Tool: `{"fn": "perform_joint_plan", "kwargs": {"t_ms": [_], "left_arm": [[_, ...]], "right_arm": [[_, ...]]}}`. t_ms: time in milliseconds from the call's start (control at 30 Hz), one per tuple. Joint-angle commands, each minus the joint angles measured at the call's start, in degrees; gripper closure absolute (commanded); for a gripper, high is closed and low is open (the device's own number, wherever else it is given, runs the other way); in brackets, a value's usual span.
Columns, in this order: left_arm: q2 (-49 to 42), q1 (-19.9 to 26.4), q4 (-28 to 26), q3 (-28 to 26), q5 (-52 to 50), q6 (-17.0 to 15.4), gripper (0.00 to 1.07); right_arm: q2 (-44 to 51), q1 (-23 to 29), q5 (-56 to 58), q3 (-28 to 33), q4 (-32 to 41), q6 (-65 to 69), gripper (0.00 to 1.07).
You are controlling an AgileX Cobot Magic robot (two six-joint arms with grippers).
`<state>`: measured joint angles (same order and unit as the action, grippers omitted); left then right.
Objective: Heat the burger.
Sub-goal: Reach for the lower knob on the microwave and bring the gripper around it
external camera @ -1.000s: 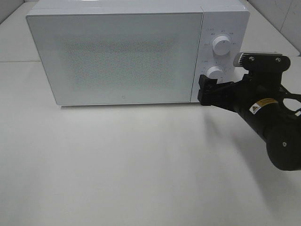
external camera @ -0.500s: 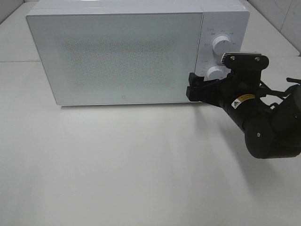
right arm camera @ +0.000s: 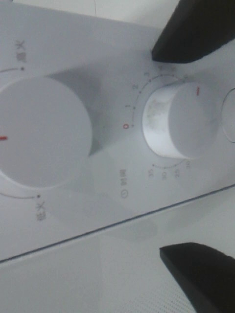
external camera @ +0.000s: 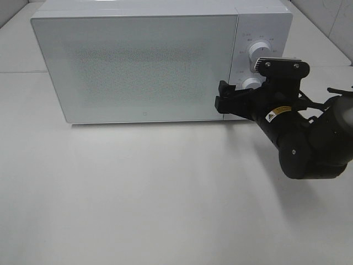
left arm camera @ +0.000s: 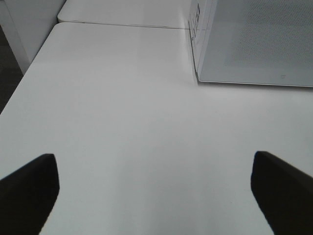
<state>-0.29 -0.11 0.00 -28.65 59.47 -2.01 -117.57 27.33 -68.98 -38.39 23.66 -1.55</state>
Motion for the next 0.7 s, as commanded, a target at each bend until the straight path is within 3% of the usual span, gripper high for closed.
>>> {"fn": "perform_joint_plan", "kwargs": {"t_ms": [33, 467, 700], "left_arm": [[-1.20, 0.11, 0.29, 0.11, -0.17, -0.17, 0.05], [-1.20, 0.11, 0.29, 0.11, -0.17, -0.17, 0.05], [-1.20, 0.11, 0.29, 0.11, -0.17, -0.17, 0.05]], "right_arm": [[-0.06, -0.06, -6.47, -1.72, -0.86, -1.26, 0.10], [0.80, -0.06, -7.91, -1.72, 0.69, -4.07, 0.13], [1.95, -0.06, -7.91, -1.72, 1.09, -4.58, 0.25]]}}
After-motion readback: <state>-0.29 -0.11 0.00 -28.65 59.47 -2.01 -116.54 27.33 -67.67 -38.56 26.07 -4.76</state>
